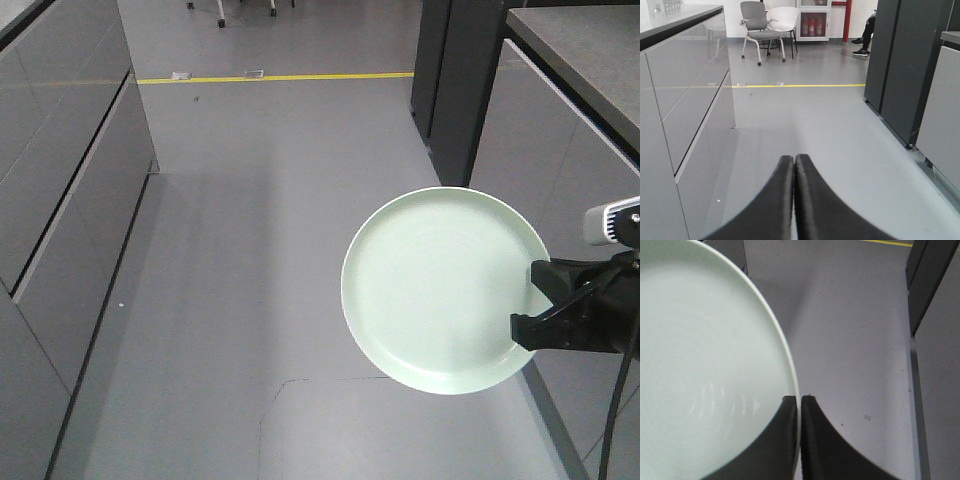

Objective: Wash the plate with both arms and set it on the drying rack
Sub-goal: 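Drive the base down the aisle holding the plate in the right gripper, then keep driving toward the far counter with the plate held upright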

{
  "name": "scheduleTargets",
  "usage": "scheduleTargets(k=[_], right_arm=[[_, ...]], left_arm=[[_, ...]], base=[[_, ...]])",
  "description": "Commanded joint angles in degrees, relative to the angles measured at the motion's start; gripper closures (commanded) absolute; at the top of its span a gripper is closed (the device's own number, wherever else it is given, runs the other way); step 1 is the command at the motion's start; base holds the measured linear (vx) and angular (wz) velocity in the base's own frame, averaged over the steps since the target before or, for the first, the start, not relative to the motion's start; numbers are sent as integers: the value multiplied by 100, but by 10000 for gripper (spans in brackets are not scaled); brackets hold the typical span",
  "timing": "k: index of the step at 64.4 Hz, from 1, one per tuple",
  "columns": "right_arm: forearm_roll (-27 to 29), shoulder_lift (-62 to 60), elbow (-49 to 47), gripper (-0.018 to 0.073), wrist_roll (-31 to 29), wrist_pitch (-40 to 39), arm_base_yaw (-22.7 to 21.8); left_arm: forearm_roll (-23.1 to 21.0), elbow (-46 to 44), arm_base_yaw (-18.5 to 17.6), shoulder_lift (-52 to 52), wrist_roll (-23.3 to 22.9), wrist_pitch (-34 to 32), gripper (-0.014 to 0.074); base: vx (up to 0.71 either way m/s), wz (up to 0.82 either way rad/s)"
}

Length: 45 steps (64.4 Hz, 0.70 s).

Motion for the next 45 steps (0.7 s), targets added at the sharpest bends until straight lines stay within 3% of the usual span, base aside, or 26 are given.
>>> scheduleTargets(k=[1,45], right_arm=[[17,-85,-151,564,-41,-425,-15],[17,-85,-151,564,-41,-425,-15]], left_arm=[[-7,85,-49,-92,3,-381,593],[-7,85,-49,-92,3,-381,593]], base=[[14,8],[13,6]])
